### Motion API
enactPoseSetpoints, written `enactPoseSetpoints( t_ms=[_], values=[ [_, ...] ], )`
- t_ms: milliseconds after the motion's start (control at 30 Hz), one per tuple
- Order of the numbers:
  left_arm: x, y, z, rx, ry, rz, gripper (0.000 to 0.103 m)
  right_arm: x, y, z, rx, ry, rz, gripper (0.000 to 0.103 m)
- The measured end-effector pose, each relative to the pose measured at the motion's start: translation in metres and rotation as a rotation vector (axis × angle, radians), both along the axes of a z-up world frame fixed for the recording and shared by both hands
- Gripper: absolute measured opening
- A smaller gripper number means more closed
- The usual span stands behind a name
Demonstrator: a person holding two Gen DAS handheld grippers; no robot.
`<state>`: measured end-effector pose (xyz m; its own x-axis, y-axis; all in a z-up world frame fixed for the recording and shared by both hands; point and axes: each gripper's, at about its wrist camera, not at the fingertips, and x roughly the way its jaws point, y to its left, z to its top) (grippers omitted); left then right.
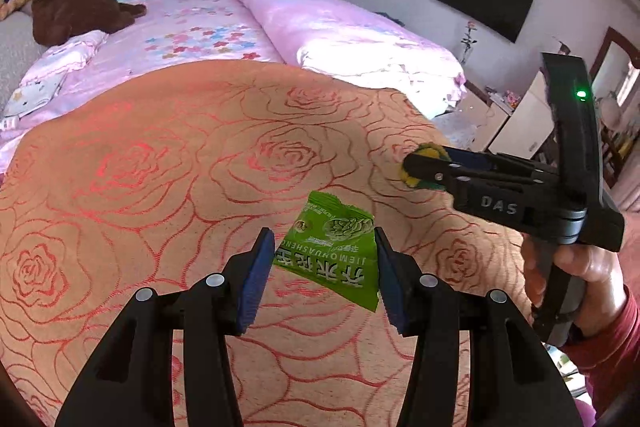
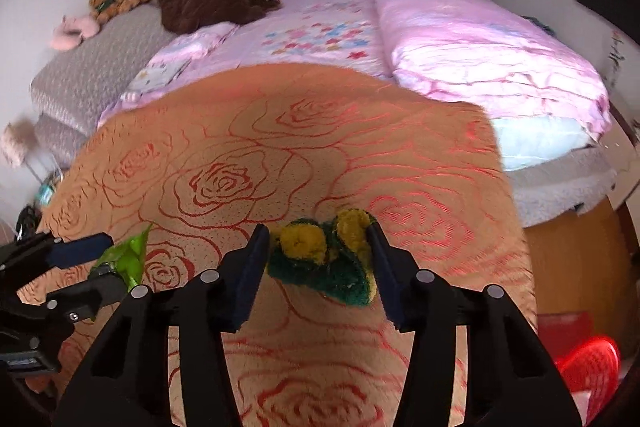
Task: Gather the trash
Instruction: 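Grasp the green packet with the left tool while the right tool grasps the green-yellow sponge, then carry the green packet and sponge over the red wastebasket with both tools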
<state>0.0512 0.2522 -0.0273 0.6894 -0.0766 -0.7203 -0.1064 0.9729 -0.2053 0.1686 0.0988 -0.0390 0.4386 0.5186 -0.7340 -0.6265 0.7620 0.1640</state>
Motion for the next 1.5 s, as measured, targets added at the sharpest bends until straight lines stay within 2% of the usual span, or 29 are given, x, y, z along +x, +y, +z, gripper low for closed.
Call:
enactPoseSetpoints(
  t_ms=[200,300,600,767,1233,1500],
  values=[
    [0.005,-0.033,0.005,-0.003,-0.009,-0.082,0.048,-0.011,-0.054,0.020,0.034,-0.019,-0.102,0.049],
    [0.011,-0.057,0.007,-0.001,-0.014,-0.134,0.048,-0.015,-0.088,0.024,0.020,-0.032,-0.156,0.049],
    [0.029,-0.123,0.012,-0.014,-0.025,-0.263,0.048,-0.020,-0.189,0.027,-0.023,-0.052,-0.325,0.049],
    [0.035,-0.160,0.012,0.005,-0.023,-0.328,0.048,-0.022,-0.232,0.022,-0.013,-0.043,-0.407,0.049],
    [0.055,-0.261,0.009,0.048,0.003,-0.514,0.048,-0.028,-0.307,0.009,-0.012,-0.023,-0.530,0.049],
    [0.070,-0.303,-0.001,0.068,0.030,-0.572,0.048,-0.023,-0.333,0.007,-0.016,-0.012,-0.572,0.049]
  ],
)
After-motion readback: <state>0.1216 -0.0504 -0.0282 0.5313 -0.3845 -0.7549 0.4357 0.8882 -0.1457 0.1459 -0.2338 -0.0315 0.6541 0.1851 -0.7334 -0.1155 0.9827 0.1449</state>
